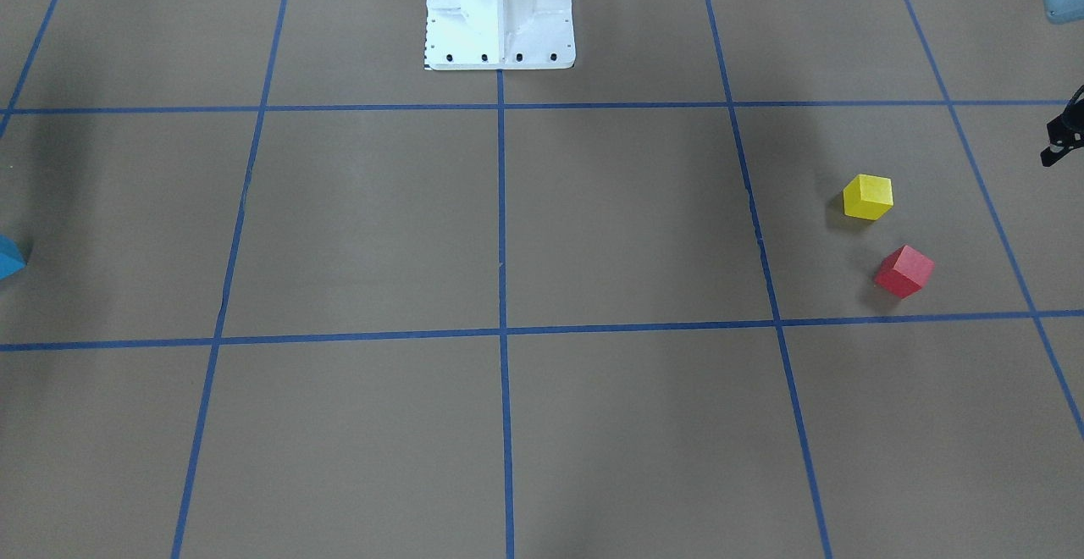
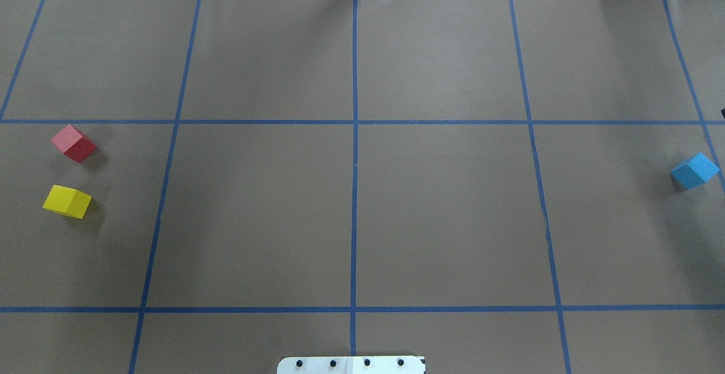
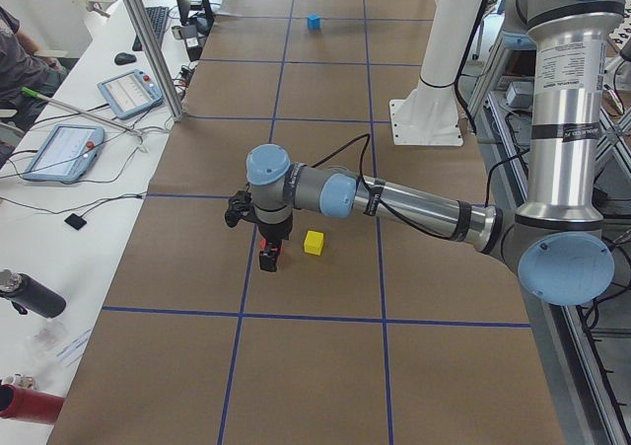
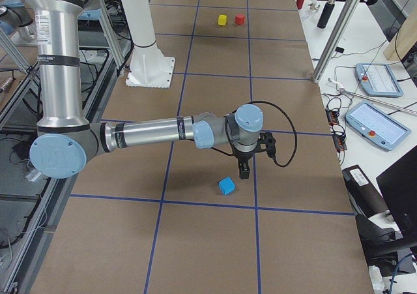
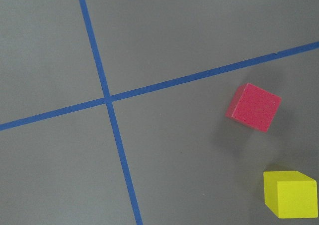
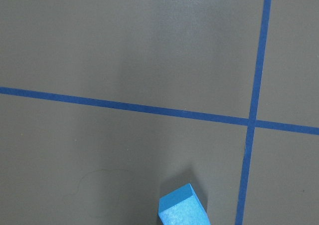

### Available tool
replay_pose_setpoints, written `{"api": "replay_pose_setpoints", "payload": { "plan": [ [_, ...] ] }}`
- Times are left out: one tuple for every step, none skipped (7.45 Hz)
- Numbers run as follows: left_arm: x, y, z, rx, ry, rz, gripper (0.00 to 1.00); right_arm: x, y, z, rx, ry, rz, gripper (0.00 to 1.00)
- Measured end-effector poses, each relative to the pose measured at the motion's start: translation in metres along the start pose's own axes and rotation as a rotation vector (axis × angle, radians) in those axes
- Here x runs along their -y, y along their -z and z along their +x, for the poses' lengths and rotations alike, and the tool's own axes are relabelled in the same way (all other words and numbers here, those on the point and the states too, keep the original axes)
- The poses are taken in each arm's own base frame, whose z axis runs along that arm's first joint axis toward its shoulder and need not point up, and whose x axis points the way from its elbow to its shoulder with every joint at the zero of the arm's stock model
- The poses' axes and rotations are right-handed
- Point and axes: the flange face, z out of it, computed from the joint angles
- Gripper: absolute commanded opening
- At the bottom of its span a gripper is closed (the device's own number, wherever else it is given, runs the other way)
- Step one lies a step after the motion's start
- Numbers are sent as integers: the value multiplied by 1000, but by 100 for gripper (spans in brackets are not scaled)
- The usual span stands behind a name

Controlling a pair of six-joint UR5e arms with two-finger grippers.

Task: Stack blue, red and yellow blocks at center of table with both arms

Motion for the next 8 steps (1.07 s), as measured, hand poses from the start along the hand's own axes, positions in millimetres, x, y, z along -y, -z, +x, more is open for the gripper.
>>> {"api": "replay_pose_setpoints", "payload": {
  "plan": [
    [-4, 2, 2, -10, -4, 5, 100, -3, 1, -1, 0, 1, 1, 100],
    [-9, 0, 2, -17, -8, 10, 100, -3, 2, -1, -1, -1, 2, 100],
    [-14, -2, 0, -20, -7, 9, 100, -4, 2, -2, -1, -5, 3, 100],
    [-17, -3, -1, -20, -3, 6, 100, -4, 2, -2, -1, -7, 3, 100],
    [-20, -6, -3, -20, 4, 0, 100, -4, 2, -2, -1, -7, 2, 100],
    [-22, -8, -6, -21, 8, -5, 100, -4, 1, -1, -1, -6, 2, 100],
    [-22, -10, -8, -22, 10, -8, 100, -3, 1, -2, -2, -3, 2, 100],
    [-22, -11, -8, -23, 8, -7, 100, -3, 2, -2, -2, -1, 3, 100]
  ]
}}
